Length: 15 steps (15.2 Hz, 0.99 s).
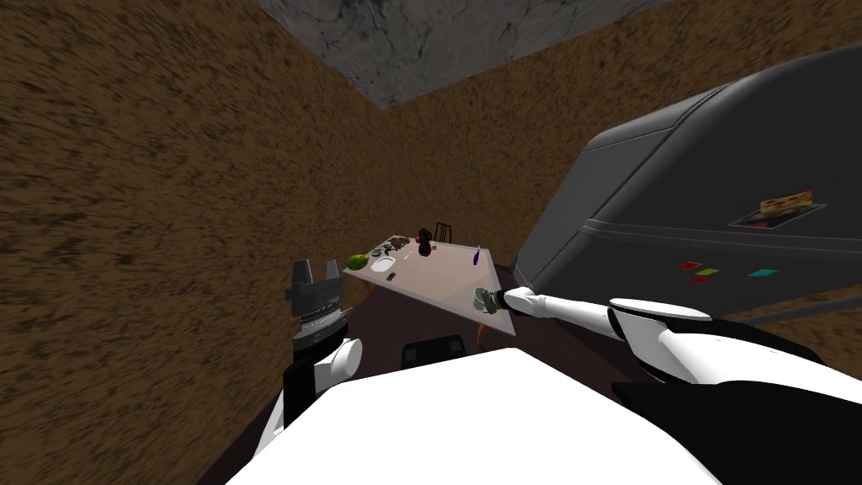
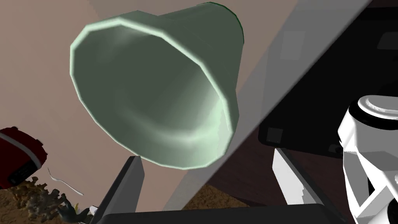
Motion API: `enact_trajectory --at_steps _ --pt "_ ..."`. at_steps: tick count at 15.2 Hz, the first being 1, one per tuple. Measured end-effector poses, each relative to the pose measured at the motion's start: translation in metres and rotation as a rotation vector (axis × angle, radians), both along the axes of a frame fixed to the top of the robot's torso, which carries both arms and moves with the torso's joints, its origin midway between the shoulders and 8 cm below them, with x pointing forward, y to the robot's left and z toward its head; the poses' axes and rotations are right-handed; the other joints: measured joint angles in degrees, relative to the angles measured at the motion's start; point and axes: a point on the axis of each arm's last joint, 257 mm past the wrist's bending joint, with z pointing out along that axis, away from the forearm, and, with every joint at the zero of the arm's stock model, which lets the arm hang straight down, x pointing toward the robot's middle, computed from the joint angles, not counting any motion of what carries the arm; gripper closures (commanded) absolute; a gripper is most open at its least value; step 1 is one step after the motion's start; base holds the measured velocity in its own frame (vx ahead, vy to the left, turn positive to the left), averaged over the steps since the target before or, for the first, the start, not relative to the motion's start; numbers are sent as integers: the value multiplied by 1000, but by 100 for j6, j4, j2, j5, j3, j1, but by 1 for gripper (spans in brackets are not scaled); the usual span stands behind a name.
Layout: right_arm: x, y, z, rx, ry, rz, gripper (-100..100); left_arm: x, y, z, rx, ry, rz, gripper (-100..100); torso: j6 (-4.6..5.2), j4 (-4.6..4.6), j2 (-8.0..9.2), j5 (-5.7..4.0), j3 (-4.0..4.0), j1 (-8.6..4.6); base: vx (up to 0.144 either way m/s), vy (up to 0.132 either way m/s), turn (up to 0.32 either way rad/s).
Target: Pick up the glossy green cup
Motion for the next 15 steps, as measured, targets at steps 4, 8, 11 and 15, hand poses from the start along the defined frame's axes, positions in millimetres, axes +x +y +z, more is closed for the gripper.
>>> enact_trajectory --at_steps 4,8,11,15 --pt "-11 -36 -7 -100 14 33 -100 0 0 0 0 0 0 0 0 0 1 0 0 4 8 24 52" --pt "-17 -63 -12 -177 29 61 -100 0 0 0 0 0 0 0 0 0 1 0 1 4 6 23 39" --pt "-23 -75 -14 -212 39 75 -100 0 0 0 0 0 0 0 1 0 3 0 1 2 9 13 28" --pt "-32 -75 -29 -210 40 67 -100 0 0 0 0 0 0 0 0 -4 -15 -4 -9 -10 47 -12 39"
